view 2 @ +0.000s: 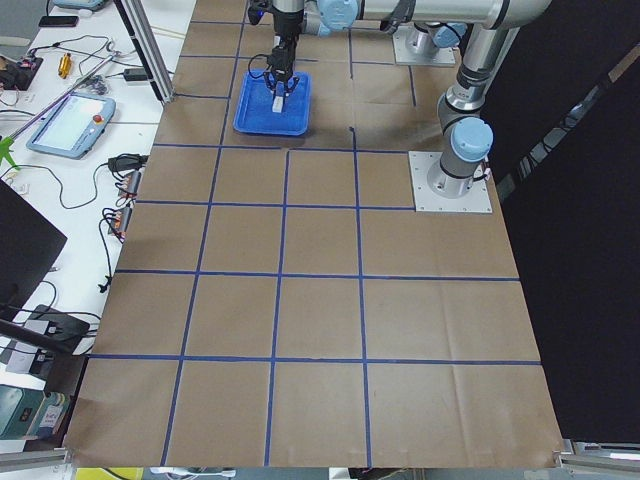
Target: Assemble white blocks and place on blue tray
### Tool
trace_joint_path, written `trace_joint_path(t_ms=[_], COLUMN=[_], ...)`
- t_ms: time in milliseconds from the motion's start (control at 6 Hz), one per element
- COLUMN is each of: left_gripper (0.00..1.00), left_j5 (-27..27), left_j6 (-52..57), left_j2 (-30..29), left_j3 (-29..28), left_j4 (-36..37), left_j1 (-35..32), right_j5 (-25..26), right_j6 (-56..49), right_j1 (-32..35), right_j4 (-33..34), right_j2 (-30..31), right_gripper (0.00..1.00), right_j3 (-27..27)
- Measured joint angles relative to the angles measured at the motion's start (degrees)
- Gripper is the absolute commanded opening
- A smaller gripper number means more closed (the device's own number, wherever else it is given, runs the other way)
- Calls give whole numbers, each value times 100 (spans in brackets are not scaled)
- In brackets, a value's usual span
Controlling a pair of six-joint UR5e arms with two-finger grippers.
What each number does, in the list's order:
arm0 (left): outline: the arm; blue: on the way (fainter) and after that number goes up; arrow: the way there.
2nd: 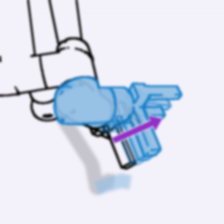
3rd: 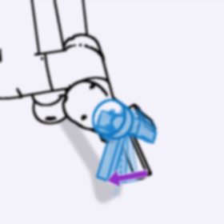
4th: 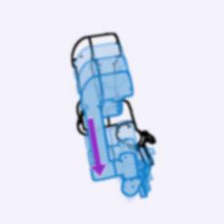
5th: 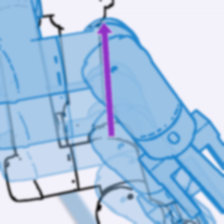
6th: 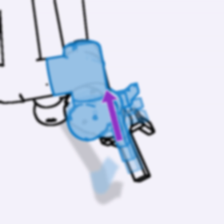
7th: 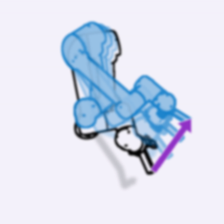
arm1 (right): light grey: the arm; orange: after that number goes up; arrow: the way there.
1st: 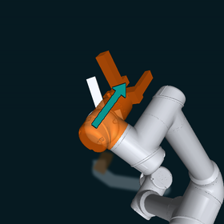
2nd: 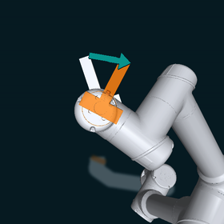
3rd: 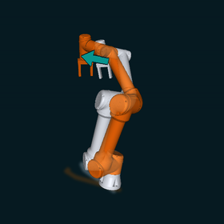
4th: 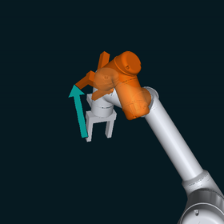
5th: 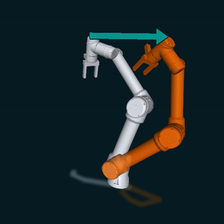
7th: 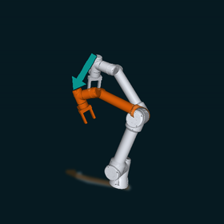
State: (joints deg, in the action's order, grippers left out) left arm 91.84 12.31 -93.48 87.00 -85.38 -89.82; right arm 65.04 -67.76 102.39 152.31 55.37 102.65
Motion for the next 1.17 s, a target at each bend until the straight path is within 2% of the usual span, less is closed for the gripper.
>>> trace_joint_path(t_ms=[333, 667, 1000, 1167], left_gripper=[99, 99, 99, 99], left_j5=[-3, -15, -20, -22], left_j6=[-38, -48, -50, -52], left_j2=[63, 97, 101, 87], left_j3=[87, 84, 92, 106], left_j4=[28, 61, 65, 68], left_j1=[9, 34, 40, 38], right_j5=[-7, -9, -8, -11], right_j6=[0, 0, 2, 10], right_j1=[0, 0, 0, 0], right_j4=[0, 0, -3, 0], right_j2=[-3, -8, -11, -12], right_gripper=[30, 30, 59, 67], right_j3=[0, 0, 2, 1])
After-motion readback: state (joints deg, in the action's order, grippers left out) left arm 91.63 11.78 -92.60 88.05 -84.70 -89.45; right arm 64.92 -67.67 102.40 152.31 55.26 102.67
